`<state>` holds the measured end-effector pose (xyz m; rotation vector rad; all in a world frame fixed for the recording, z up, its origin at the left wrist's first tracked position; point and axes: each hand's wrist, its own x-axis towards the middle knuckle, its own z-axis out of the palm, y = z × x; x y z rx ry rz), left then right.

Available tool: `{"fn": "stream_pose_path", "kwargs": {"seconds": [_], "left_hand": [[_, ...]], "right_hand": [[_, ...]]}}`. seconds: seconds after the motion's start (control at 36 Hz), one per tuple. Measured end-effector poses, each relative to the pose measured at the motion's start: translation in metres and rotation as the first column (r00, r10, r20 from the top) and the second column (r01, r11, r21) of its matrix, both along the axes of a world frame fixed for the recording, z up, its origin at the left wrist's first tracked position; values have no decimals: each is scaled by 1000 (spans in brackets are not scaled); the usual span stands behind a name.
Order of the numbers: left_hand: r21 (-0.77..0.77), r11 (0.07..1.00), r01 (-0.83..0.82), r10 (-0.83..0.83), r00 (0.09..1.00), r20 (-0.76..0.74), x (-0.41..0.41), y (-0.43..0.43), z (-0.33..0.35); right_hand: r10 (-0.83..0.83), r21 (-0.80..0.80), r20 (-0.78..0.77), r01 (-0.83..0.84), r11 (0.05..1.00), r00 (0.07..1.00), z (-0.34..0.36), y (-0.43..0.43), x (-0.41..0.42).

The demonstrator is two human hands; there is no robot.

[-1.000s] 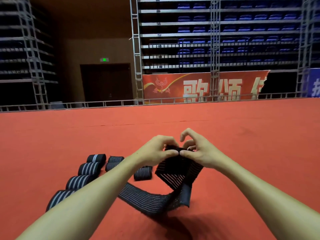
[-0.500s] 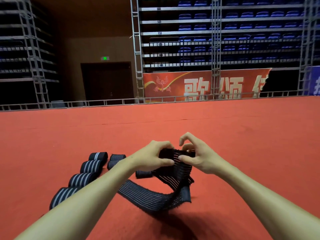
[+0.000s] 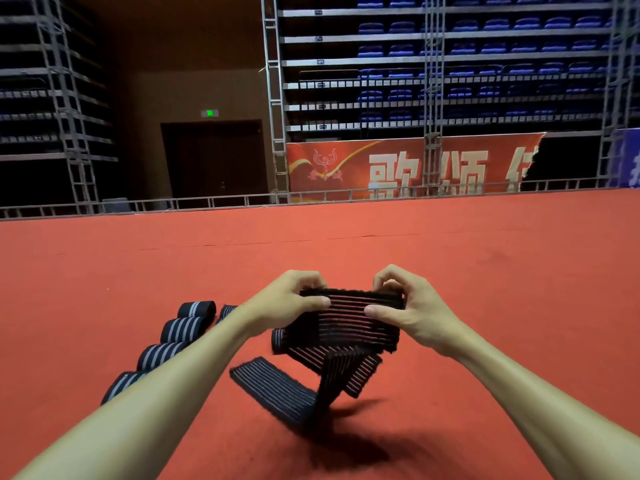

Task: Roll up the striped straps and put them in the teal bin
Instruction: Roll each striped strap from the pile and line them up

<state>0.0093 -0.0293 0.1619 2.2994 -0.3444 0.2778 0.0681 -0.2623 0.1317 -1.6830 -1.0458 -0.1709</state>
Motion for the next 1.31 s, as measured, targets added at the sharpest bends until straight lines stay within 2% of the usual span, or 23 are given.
{"fn": "stream_pose_path", "kwargs": {"seconds": [0.06,0.11,0.28,0.47,0.58,0.64,0.69,0.75,0.81,0.89,0.97,1.06,1.14,1.22,1.31], "left_hand": [[132,991,15,-14,1000,-9,-1,-1,-1],[194,979,62,-60,998,-15,-2,-8,-2],[80,986,146,-149,988,38,-1,-26,0],[-73,996,45,-39,996,85,1,-8,-2],[55,998,10,-20,983,182,2,-22,-6],[57,998,-6,-8,971,238,2,-31,-7],[-5,1000,28,-26,965,261,2,-38,-9],[-81,994,73,-52,968,244,-1,-43,-9],[-139,986,94,-63,975,214,-5,-43,-8],[-132,986,104,-79,981,177,-8,-40,-7],[-156,985,74,-39,976,216,-8,-39,-7],[-270,963,17,59,961,270,-6,-38,-5],[-351,936,1,106,952,287,-4,-36,-4],[-387,922,0,122,949,291,-4,-36,-2],[-389,921,-17,143,944,297,-4,-36,-1]], "right_hand": [[9,-15,-15,-9,1000,1000,-1,2,-1],[17,-27,-29,-18,999,999,-1,6,-3],[-11,-38,8,11,999,1000,1,15,-9],[91,119,-202,-67,991,975,12,0,-12],[-20,84,-126,31,996,992,13,10,-13],[-79,76,-97,87,993,992,12,17,-12],[-76,127,-187,101,987,979,11,22,-13],[43,238,-369,50,970,928,13,25,-15],[129,306,-476,27,952,870,17,25,-17],[164,346,-553,46,937,817,21,24,-17],[169,344,-574,48,938,801,23,22,-17],[96,281,-494,54,958,864,21,21,-17],[-101,175,-227,143,974,969,17,22,-13],[-232,185,-1,228,956,973,14,24,-8],[-266,213,67,247,945,962,14,26,-4]]}}
